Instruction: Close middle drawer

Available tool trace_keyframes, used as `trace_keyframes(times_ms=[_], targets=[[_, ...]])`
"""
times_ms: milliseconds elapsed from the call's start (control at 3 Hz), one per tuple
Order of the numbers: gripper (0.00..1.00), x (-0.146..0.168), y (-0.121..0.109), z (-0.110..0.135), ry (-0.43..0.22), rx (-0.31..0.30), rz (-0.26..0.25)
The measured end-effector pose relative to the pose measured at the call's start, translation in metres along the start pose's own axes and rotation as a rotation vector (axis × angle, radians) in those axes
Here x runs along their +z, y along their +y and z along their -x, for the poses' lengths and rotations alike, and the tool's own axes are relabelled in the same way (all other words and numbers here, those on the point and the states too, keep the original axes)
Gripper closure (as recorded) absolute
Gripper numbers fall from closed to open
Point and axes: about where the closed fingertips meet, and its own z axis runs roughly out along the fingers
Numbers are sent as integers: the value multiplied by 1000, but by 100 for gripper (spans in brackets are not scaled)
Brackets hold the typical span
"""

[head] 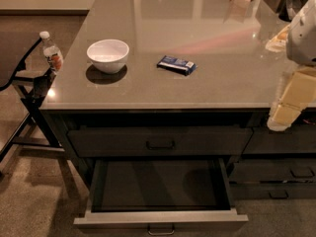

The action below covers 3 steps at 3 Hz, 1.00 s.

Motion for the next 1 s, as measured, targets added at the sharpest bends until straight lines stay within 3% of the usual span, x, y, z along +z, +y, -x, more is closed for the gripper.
trace_keyframes(times_ms=[667,1000], targets=[[0,7,2,-2,-8,6,14],[19,41,19,-15,-42,15,74]])
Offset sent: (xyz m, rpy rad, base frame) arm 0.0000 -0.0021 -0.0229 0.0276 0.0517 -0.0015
